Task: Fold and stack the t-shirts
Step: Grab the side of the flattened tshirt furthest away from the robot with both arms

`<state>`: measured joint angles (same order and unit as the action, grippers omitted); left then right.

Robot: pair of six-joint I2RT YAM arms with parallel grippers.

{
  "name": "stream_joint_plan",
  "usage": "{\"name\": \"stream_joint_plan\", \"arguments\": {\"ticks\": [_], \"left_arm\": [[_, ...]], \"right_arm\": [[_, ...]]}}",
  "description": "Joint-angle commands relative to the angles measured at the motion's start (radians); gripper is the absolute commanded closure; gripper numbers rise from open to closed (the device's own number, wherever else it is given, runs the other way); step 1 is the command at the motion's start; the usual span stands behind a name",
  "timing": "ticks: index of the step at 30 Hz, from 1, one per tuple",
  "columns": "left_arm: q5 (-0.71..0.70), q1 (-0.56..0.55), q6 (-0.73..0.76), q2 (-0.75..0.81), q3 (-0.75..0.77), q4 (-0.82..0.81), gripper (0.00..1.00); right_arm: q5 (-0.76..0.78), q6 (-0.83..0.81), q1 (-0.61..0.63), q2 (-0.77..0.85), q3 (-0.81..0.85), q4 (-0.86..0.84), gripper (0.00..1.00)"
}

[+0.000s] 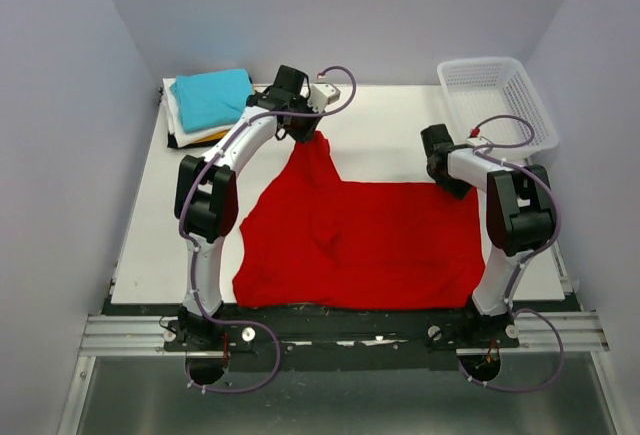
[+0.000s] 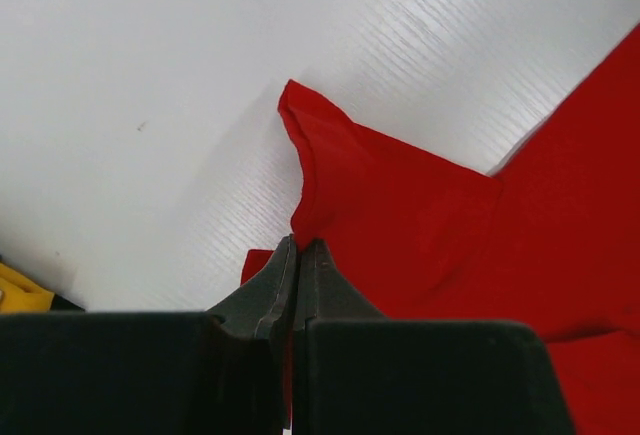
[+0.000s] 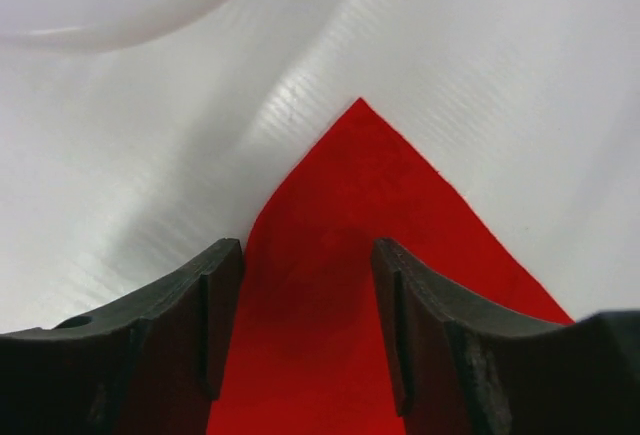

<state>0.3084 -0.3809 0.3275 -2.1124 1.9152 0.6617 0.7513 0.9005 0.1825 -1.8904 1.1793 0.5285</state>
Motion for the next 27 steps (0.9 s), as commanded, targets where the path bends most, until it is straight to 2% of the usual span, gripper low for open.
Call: {"name": "stream_joint_plan", "arguments": {"ticks": [1,2,5,8,13,22,27], "left_arm": [[0.115,-0.001,0.025,0.075,-0.033,-0.021,1.0],[0.143,-0.002,0.047,0.067,-0.009,0.012,1.0],[0.159,-0.005,0.082,0.052,0.053,0.12,1.0],[0.161,-0.009,0.081,0.078,0.034,0.146,1.0],[0.2,-0.031,0.062,0.18,-0.082,0.105,1.0],[0.159,-0.121,0.052,0.387,-0.396,-0.004,1.0],[0.123,-0.165,0.011,0.486,-0.533,-0.052,1.0]], "right_arm": [[0.06,-0.016,-0.018,-0.001,-0.019,0.057,0.45],[0.059,-0.031,-0.019,-0.007,-0.011,0.049,0.55],[0.044,-0.052,-0.018,-0.025,0.006,0.042,0.7],[0.029,-0.052,-0.019,-0.018,0.005,0.04,0.79],[-0.016,-0.099,-0.018,0.054,-0.018,0.0,0.92],[-0.15,-0.187,-0.013,0.256,-0.147,-0.052,0.95],[-0.184,-0.192,-0.002,0.384,-0.214,-0.022,0.95]]}}
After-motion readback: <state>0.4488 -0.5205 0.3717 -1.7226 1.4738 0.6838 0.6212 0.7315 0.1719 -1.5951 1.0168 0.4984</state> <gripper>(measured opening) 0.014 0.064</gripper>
